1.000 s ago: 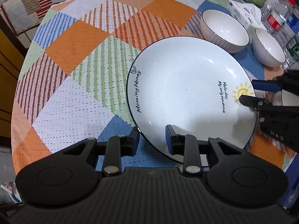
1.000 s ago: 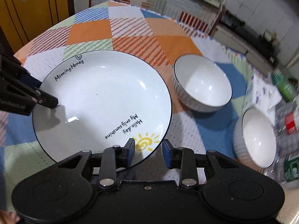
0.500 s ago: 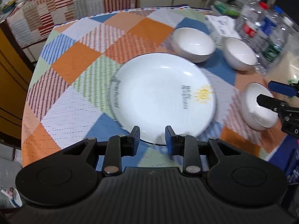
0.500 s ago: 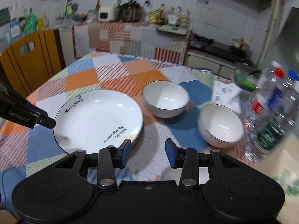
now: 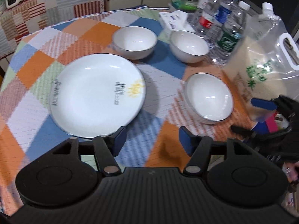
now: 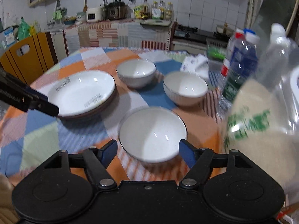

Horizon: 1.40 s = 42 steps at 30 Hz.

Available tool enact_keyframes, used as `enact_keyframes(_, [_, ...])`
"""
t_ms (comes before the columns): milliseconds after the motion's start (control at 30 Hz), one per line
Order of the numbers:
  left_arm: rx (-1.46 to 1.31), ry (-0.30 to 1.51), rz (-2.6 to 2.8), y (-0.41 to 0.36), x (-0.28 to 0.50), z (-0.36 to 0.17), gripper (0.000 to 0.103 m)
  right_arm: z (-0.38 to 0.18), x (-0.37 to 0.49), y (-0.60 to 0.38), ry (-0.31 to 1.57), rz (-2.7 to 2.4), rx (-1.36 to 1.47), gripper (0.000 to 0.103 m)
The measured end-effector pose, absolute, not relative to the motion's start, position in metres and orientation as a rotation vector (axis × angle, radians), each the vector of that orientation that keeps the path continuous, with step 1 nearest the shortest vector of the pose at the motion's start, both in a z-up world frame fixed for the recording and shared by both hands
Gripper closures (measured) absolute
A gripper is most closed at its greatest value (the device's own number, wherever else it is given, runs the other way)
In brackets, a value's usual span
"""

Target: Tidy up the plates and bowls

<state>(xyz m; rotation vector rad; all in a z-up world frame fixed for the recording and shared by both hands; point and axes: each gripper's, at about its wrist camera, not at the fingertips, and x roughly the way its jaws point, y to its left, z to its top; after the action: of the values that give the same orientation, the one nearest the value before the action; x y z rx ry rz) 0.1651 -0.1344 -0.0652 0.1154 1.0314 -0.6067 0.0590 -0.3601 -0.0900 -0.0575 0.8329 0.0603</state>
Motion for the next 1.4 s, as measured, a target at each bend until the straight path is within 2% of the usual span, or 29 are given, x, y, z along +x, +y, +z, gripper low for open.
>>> enact_keyframes(33, [0.101,1.027,-0.612,-0.139,0.164,-0.068,0.038,-0.095,0.057,-0.361,0.834,0.062,-0.06,0.01])
enact_keyframes(67, [0.072,1.012,-0.621,-0.144,0.163,-0.072,0.038,-0.101,0.056,-0.362,0.834,0.068,-0.065,0.01])
enact_keyframes(467, [-0.084,1.012,-0.648,-0.18,0.175,-0.118,0.036,-0.164,0.092,-0.354,0.916,0.08,-0.141,0.01])
enact_keyframes(733, [-0.091,1.03,-0.693,-0.205,0.179,-0.126,0.039,-0.176,0.099,-0.351,0.864,0.09,-0.188,0.01])
enact_keyframes(800, [-0.081,1.039,-0.686,-0.211,0.183,-0.131,0.046,-0.177,0.099,-0.354,0.848,0.093,-0.183,0.01])
enact_keyframes(867, [-0.082,1.05,-0.699,-0.215,0.185,-0.134,0.07,-0.179,0.099,-0.357,0.834,0.097,-0.165,0.01])
enact_keyframes(933, [-0.083,1.041,-0.707,-0.214,0.186,-0.135,0.073,-0.179,0.099,-0.36,0.818,0.104,-0.143,0.009])
enact_keyframes(1000, [-0.05,1.033,-0.703,-0.213,0.185,-0.135,0.082,-0.179,0.1,-0.363,0.8,0.101,-0.113,0.009])
enact_keyframes(1400, [-0.055,1.034,-0.69,-0.196,0.189,-0.121,0.083,-0.169,0.102,-0.357,0.741,0.133,-0.082,0.011])
